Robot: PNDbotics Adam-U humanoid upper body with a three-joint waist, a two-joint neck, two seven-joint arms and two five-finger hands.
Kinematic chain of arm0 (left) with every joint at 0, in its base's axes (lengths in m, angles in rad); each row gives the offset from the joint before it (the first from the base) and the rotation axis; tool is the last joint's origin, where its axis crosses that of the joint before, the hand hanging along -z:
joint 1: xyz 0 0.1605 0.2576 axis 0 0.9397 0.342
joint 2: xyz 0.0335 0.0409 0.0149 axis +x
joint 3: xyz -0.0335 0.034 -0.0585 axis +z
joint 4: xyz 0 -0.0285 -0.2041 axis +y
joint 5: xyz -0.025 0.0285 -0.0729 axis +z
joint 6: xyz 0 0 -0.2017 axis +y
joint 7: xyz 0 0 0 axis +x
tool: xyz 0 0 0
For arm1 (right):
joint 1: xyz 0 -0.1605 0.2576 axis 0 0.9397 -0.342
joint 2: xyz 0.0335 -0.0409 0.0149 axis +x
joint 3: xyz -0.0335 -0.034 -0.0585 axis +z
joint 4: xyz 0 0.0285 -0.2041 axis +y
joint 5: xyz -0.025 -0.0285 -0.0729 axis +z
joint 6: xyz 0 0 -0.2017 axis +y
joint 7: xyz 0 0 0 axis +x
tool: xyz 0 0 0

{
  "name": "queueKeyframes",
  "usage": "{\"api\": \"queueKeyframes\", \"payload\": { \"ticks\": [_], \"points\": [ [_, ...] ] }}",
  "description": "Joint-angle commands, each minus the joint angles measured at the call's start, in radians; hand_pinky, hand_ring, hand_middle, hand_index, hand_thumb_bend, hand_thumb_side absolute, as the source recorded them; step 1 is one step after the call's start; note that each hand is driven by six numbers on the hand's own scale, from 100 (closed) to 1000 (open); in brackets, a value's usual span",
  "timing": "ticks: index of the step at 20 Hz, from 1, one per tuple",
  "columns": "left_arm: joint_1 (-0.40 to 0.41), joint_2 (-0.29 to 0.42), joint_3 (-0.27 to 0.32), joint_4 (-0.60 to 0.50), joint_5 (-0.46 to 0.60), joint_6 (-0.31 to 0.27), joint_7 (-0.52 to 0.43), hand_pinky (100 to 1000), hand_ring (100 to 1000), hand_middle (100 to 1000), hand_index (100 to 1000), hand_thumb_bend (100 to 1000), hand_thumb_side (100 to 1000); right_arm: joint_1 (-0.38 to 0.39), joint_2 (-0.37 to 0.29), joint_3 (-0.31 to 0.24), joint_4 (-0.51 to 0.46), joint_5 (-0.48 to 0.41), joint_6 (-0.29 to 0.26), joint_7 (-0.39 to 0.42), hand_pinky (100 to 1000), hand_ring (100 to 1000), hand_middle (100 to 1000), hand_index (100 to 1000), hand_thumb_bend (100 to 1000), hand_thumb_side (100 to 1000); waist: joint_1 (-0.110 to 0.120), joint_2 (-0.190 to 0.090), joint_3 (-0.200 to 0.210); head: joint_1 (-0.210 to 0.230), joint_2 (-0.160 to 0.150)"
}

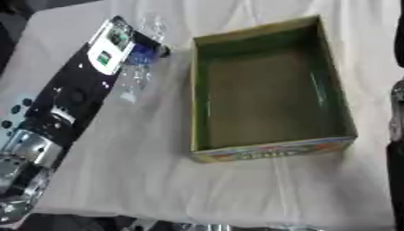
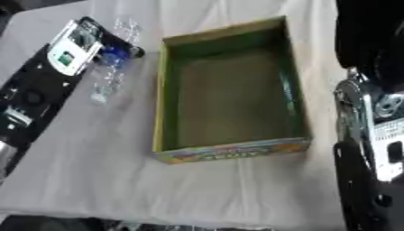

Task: Pick up objects on the table and place them in the box.

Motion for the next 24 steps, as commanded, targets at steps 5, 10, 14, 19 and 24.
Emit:
{"api": "queueKeyframes", "payload": {
  "ticks": [5, 10, 14, 19, 24],
  "points": [
    [-0.004, 0.003, 0.000, 0.026, -0.070, 0.004, 0.051, 103, 354, 542, 571, 177, 100, -0.011, -0.004, 0.000, -0.020, -0.003, 0.002, 0.002, 791, 983, 912, 944, 100, 1000, -0.007, -0.014, 0.000, -0.006, -0.004],
    [-0.007, 0.003, 0.000, 0.028, -0.100, 0.004, 0.070, 100, 310, 512, 518, 182, 100, -0.009, -0.004, 0.000, -0.019, -0.003, 0.003, 0.003, 791, 983, 912, 944, 100, 1000, -0.006, -0.016, 0.001, -0.007, -0.004],
    [-0.013, 0.019, -0.006, 0.017, -0.116, 0.004, 0.054, 100, 309, 516, 516, 178, 100, -0.006, -0.004, 0.000, -0.018, -0.002, 0.004, 0.003, 791, 983, 912, 944, 100, 1000, -0.005, -0.019, 0.006, -0.009, -0.004],
    [-0.023, 0.066, -0.006, -0.005, -0.142, 0.004, 0.005, 100, 313, 522, 520, 169, 100, -0.003, -0.005, 0.001, -0.014, -0.001, 0.005, 0.005, 790, 982, 910, 944, 100, 1000, -0.005, -0.025, 0.015, -0.017, -0.004],
    [-0.053, 0.151, -0.022, -0.080, -0.157, 0.004, -0.078, 100, 314, 548, 523, 208, 100, -0.001, -0.007, 0.002, -0.007, 0.002, 0.003, 0.006, 789, 980, 910, 943, 100, 1000, -0.009, -0.035, 0.033, -0.030, -0.004]
  ]
}}
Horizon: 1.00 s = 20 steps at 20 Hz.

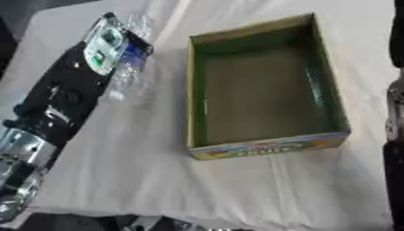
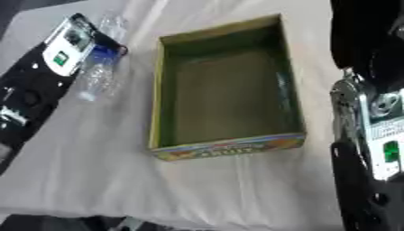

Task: Pick up objects on the table and place them in the box.

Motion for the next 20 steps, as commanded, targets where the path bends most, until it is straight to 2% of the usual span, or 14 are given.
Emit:
{"api": "queueKeyframes", "payload": {
  "ticks": [1, 6, 16, 19, 20],
  "points": [
    [-0.044, 0.102, -0.010, -0.071, -0.018, -0.001, -0.060, 100, 314, 553, 524, 207, 100, -0.005, -0.008, 0.002, -0.006, 0.003, -0.002, 0.002, 789, 979, 910, 943, 100, 1000, -0.009, -0.032, 0.010, -0.014, -0.004],
    [-0.070, 0.162, -0.018, -0.144, -0.055, -0.001, -0.148, 100, 315, 566, 525, 204, 100, -0.003, -0.011, 0.002, 0.001, 0.005, -0.006, 0.004, 789, 978, 910, 943, 100, 1000, -0.012, -0.039, 0.023, -0.023, -0.004],
    [-0.079, 0.176, -0.018, -0.178, -0.135, -0.001, -0.252, 100, 320, 575, 532, 227, 100, -0.002, -0.012, 0.001, 0.009, 0.009, -0.010, 0.006, 789, 977, 911, 943, 100, 1000, -0.016, -0.048, 0.025, -0.026, -0.004],
    [-0.071, 0.191, -0.040, -0.220, -0.138, -0.008, -0.290, 100, 337, 601, 551, 248, 100, 0.000, -0.013, -0.004, 0.011, 0.012, -0.011, 0.003, 789, 978, 911, 943, 100, 1000, -0.017, -0.050, 0.025, -0.027, -0.004],
    [-0.066, 0.201, -0.054, -0.247, -0.137, -0.013, -0.311, 100, 341, 608, 555, 285, 100, 0.000, -0.014, -0.006, 0.013, 0.014, -0.011, 0.001, 789, 979, 911, 943, 100, 1000, -0.017, -0.051, 0.025, -0.028, -0.004]
  ]
}}
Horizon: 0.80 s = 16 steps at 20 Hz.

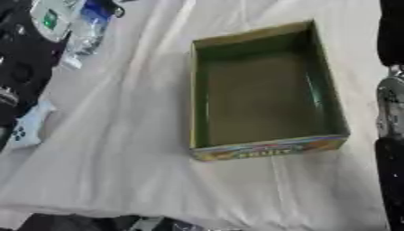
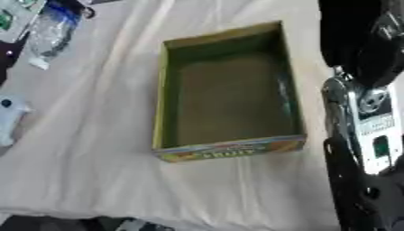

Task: Pick up objects on the table and place them in the box.

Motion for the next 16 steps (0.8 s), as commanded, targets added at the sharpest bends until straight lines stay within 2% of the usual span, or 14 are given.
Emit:
{"api": "queueKeyframes", "payload": {
  "ticks": [1, 9, 16],
  "points": [
    [-0.008, 0.074, -0.031, -0.084, -0.006, 0.014, -0.084, 100, 342, 612, 556, 258, 100, -0.001, -0.007, -0.008, -0.004, 0.010, -0.006, -0.004, 789, 979, 911, 943, 100, 1000, -0.009, -0.029, 0.002, -0.009, -0.004],
    [-0.004, 0.102, -0.118, -0.281, -0.034, -0.005, -0.252, 100, 348, 659, 557, 269, 105, 0.007, -0.012, -0.031, 0.006, 0.031, -0.012, -0.026, 789, 978, 911, 943, 100, 1000, -0.016, -0.049, -0.004, -0.007, -0.004],
    [-0.006, 0.109, -0.176, -0.422, -0.040, -0.010, -0.358, 100, 330, 665, 544, 282, 100, 0.010, -0.007, -0.049, 0.006, 0.050, -0.011, -0.050, 789, 979, 912, 943, 100, 1000, -0.015, -0.062, -0.024, -0.010, -0.004]
  ]
}}
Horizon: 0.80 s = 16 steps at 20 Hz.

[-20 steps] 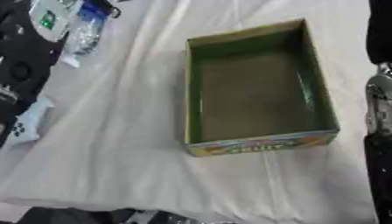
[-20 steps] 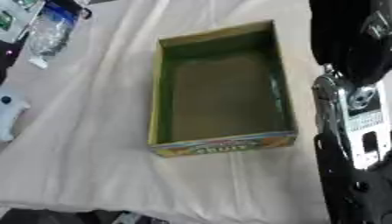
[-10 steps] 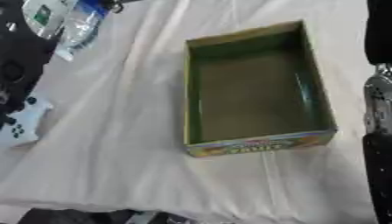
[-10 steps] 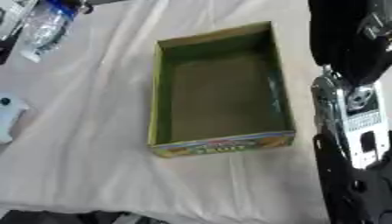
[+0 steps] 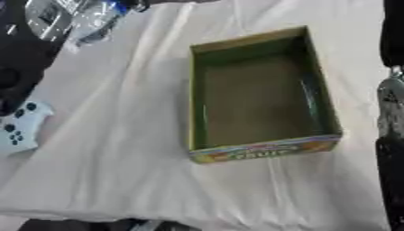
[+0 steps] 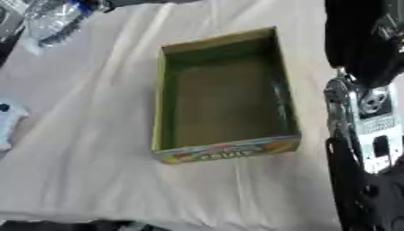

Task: Pick up objects on the table and place them in the box.

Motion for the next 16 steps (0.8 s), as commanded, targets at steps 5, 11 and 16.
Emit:
{"api": "queueKeyframes", "payload": {
  "ticks": [5, 11, 16],
  "points": [
    [-0.018, 0.041, -0.043, -0.119, -0.020, 0.156, -0.240, 100, 308, 644, 518, 319, 100, -0.004, -0.005, -0.013, -0.016, 0.017, 0.004, -0.021, 789, 980, 911, 943, 100, 1000, 0.006, -0.027, -0.023, -0.004, -0.004],
    [-0.013, 0.038, -0.064, -0.162, -0.022, 0.152, -0.288, 100, 309, 605, 522, 329, 108, -0.005, -0.005, -0.017, -0.025, 0.020, 0.010, -0.028, 789, 979, 911, 942, 100, 1000, 0.020, -0.026, -0.046, -0.008, -0.004],
    [-0.010, 0.019, -0.084, -0.176, -0.016, 0.150, -0.310, 100, 312, 595, 526, 328, 121, -0.016, 0.003, -0.018, -0.035, 0.021, 0.017, -0.034, 789, 977, 910, 941, 100, 1000, 0.031, -0.026, -0.064, -0.012, -0.004]
  ]
}}
